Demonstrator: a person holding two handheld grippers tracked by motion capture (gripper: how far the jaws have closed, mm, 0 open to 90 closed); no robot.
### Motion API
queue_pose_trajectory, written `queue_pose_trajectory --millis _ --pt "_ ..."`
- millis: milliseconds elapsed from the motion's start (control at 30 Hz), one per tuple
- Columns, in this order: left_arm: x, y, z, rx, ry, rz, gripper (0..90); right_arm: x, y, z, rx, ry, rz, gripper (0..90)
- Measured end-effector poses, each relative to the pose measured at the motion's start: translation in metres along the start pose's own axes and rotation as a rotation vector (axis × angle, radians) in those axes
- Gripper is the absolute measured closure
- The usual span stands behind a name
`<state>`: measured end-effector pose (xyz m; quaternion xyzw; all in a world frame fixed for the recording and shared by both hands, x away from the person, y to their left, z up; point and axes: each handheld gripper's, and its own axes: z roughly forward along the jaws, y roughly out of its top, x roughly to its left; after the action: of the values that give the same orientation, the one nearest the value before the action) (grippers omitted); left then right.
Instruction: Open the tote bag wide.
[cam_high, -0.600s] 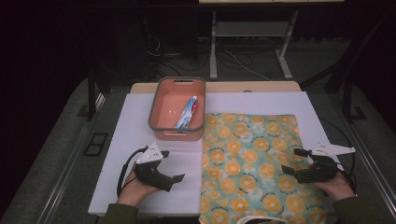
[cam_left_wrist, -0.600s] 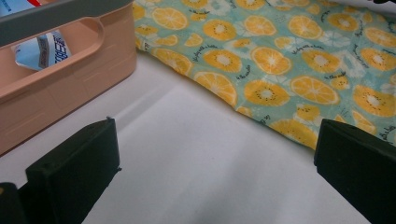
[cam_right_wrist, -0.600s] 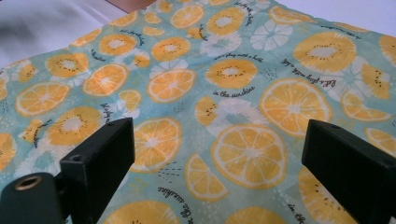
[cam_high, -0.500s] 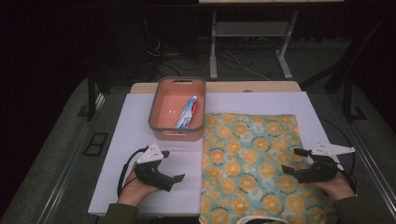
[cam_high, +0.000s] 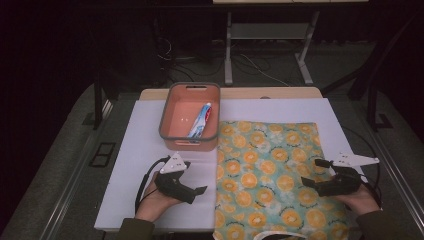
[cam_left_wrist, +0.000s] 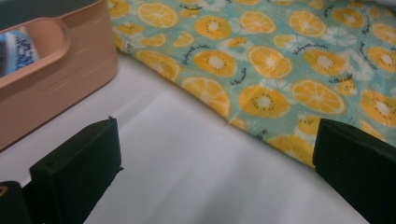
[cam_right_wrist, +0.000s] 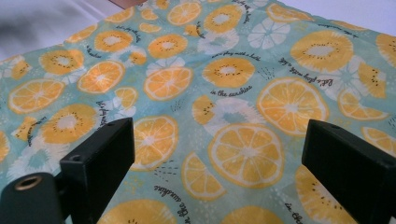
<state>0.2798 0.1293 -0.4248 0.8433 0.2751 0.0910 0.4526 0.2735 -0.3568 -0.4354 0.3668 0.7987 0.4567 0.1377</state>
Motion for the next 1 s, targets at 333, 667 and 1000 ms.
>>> queue_pose_trajectory --millis 333,667,1000 --pt "-0.009 0.008 0.026 0.027 0.002 0.01 3.7 0.0 0.0 0.0 0.003 -0.001 -0.003 9.3" --pt "-0.012 0.016 0.058 0.073 0.03 0.001 14.6 0.001 0.0 0.001 0.009 -0.006 -0.004 9.3" --pt "-0.009 0.016 0.075 0.121 0.024 0.025 42.2 0.001 0.0 0.0 0.002 -0.002 -0.003 9.3"
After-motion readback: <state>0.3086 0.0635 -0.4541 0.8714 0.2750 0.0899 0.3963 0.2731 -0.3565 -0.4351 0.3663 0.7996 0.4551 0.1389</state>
